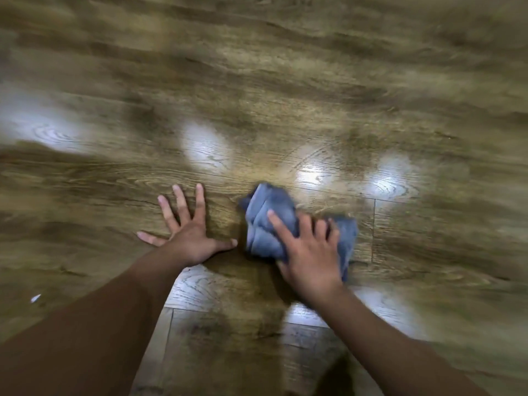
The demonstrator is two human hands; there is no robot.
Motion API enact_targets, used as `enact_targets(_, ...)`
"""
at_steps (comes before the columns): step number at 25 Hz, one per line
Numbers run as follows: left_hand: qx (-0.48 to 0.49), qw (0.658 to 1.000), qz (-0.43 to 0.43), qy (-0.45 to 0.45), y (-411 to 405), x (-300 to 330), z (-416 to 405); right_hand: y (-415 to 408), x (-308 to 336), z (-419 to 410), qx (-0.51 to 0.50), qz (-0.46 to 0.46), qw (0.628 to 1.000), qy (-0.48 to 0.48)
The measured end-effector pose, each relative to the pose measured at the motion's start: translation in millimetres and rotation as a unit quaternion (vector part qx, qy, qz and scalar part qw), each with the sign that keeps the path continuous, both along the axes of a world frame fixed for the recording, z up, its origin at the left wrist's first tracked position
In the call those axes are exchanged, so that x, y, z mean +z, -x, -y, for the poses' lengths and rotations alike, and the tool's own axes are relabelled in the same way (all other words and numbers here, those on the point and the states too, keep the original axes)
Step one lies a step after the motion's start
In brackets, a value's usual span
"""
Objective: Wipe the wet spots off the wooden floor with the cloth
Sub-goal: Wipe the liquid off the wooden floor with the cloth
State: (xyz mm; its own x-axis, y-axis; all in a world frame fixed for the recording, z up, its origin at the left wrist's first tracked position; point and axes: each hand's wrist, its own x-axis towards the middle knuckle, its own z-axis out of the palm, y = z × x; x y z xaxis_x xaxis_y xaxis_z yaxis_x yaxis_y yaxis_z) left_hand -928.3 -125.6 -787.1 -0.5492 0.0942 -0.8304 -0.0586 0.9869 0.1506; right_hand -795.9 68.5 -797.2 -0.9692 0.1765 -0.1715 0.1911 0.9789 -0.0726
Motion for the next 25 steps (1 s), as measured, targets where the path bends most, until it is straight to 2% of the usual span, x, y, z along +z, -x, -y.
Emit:
enact_targets(4, 0.017, 1.0, 0.019, 0.015, 3.8, -4.3, -3.7, -60.6, -6.5, 10.1, 0.162, 0.004, 0.987, 0.011)
enact_targets(6, 0.018, 1.0, 0.016, 0.015, 3.9, -3.5, -5.3, -51.3, -6.1, -22.3, 0.187, 0.011, 0.982, 0.013)
enact_targets(8, 0.014, 1.0, 0.017, 0.011, 3.6, -1.7, -5.9, -25.6, -3.0, -64.5, 0.116, 0.012, 0.993, -0.017)
enact_targets(10, 0.008, 1.0, 0.021, 0.01, 3.6, 0.5, -4.9, 5.9, -1.8, -113.2, -0.016, 0.012, 0.998, -0.062)
enact_targets(13, 0.002, 1.0, 0.024, 0.005, 2.9, 1.2, -4.1, 47.8, -2.9, -166.1, -0.262, 0.018, 0.965, -0.025)
enact_targets(15, 0.004, 1.0, 0.024, 0.007, 2.8, 1.6, -3.5, 65.7, -4.3, -162.2, -0.344, 0.023, 0.939, 0.0)
enact_targets(17, 0.004, 1.0, 0.022, 0.006, 2.2, 1.4, -3.3, 64.2, -2.3, -128.0, -0.315, 0.013, 0.949, -0.024)
enact_targets(21, 0.005, 1.0, 0.02, -0.004, 3.0, -6.6, -0.2, 25.3, 3.1, -39.2, -0.13, 0.023, 0.991, -0.014)
enact_targets(25, 0.012, 1.0, 0.004, 0.008, 3.4, -13.8, 0.3, -22.4, 0.3, 34.6, 0.025, 0.005, 1.0, -0.01)
